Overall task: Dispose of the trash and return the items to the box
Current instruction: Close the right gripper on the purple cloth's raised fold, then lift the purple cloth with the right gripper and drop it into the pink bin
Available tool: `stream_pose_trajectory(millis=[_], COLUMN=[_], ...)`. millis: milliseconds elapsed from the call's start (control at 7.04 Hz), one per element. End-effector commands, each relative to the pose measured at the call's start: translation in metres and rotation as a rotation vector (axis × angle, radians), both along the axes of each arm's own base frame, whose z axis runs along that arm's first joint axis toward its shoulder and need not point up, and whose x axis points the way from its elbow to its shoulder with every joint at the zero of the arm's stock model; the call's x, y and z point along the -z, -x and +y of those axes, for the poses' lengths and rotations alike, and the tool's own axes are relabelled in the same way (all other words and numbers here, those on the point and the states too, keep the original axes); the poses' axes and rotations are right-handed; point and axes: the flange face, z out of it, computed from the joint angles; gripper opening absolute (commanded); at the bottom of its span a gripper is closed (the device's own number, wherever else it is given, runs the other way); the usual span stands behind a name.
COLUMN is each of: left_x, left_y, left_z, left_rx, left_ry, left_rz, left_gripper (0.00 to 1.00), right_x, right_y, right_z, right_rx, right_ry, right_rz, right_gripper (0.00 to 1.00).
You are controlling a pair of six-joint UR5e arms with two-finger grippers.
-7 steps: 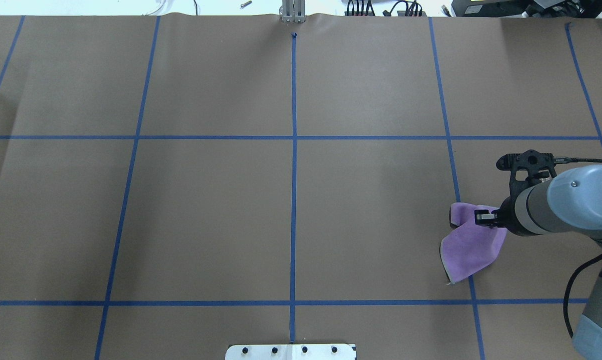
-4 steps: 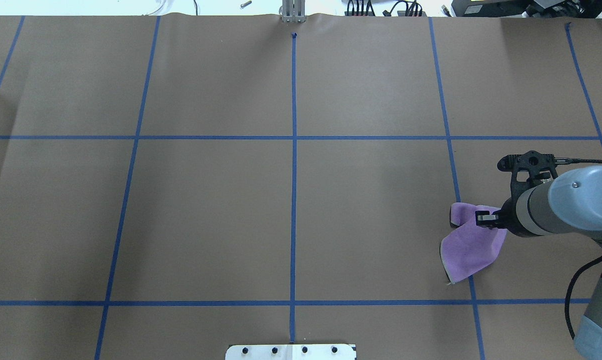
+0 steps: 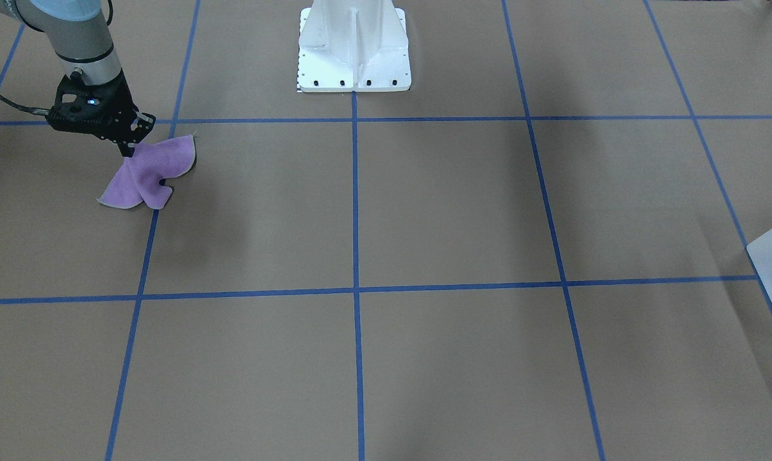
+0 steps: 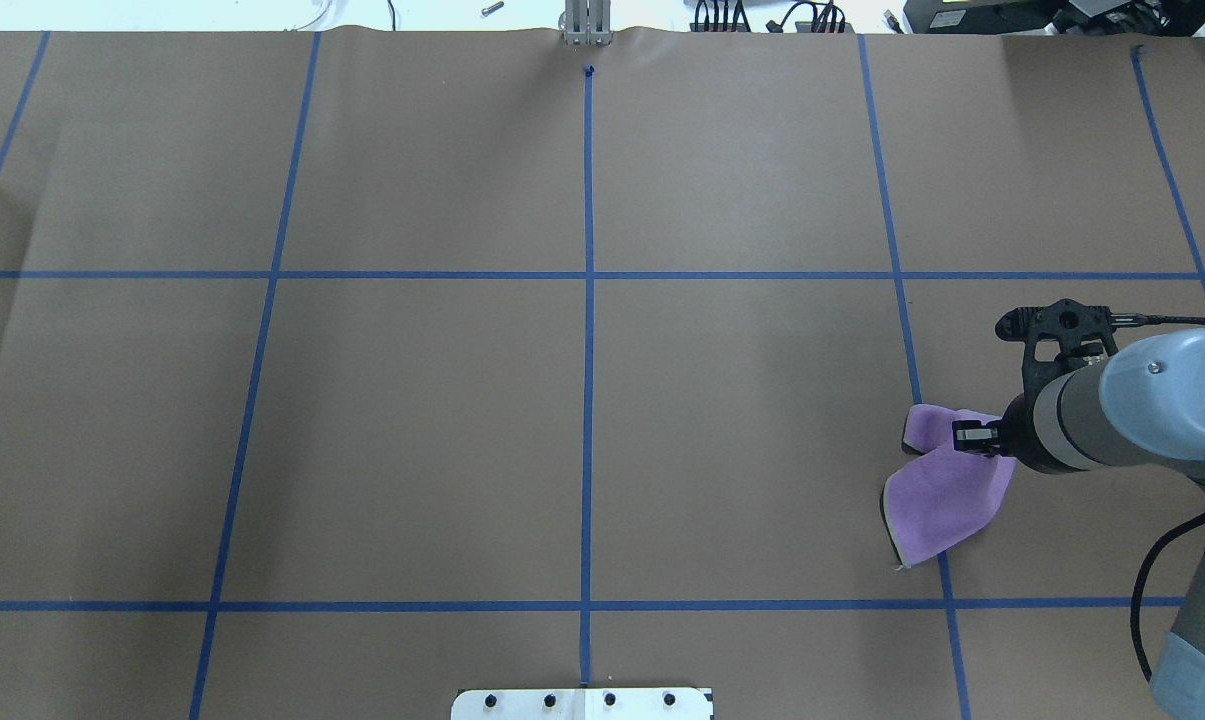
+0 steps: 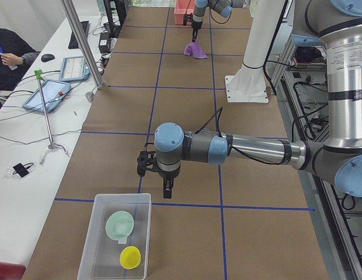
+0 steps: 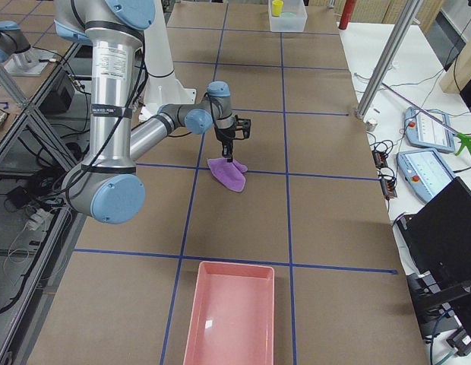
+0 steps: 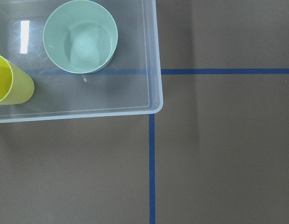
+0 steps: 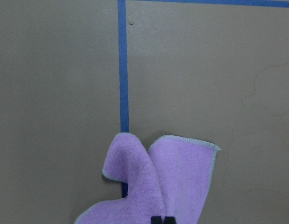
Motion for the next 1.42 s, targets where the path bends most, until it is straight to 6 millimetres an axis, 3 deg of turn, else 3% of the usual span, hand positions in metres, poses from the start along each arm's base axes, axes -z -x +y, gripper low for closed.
stream_pose_trajectory(millis=[0, 142, 284, 426, 711, 995, 1279], left_x=[0.000, 0.000, -0.001, -0.001, 0.000, 0.001, 0.001], left_y=[-0.001, -0.001, -0.001, -0.001, -0.001, -0.001, -0.001], left_z=[-0.001, -0.001, -0.001, -0.001, -0.001, -0.002, -0.002], left_rx=[-0.001, -0.001, -0.001, -0.001, 0.000, 0.000, 0.000], left_ry=[0.000, 0.000, 0.002, 0.002, 0.000, -0.003, -0.003], left_rz=[0.000, 0.000, 0.000, 0.000, 0.002, 0.002, 0.002], left_gripper=[0.99, 0.99, 0.99, 0.99, 0.99, 0.99, 0.99], right_x=[0.048, 0.067, 0.067, 0.064, 0.034, -0.037, -0.112], right_y=[-0.025, -0.045, -0.071, -0.115, -0.203, -0.298, -0.378], right_z=[0.004, -0.017, -0.034, -0.058, -0.098, -0.131, -0.125], right_rx=[0.037, 0.073, 0.126, 0.181, 0.284, 0.366, 0.434], right_ry=[0.001, -0.043, -0.053, -0.098, -0.139, -0.153, -0.169], right_rz=[0.049, 0.056, 0.044, 0.027, 0.050, 0.005, 0.012], right_gripper=[0.00, 0.00, 0.00, 0.00, 0.00, 0.00, 0.00])
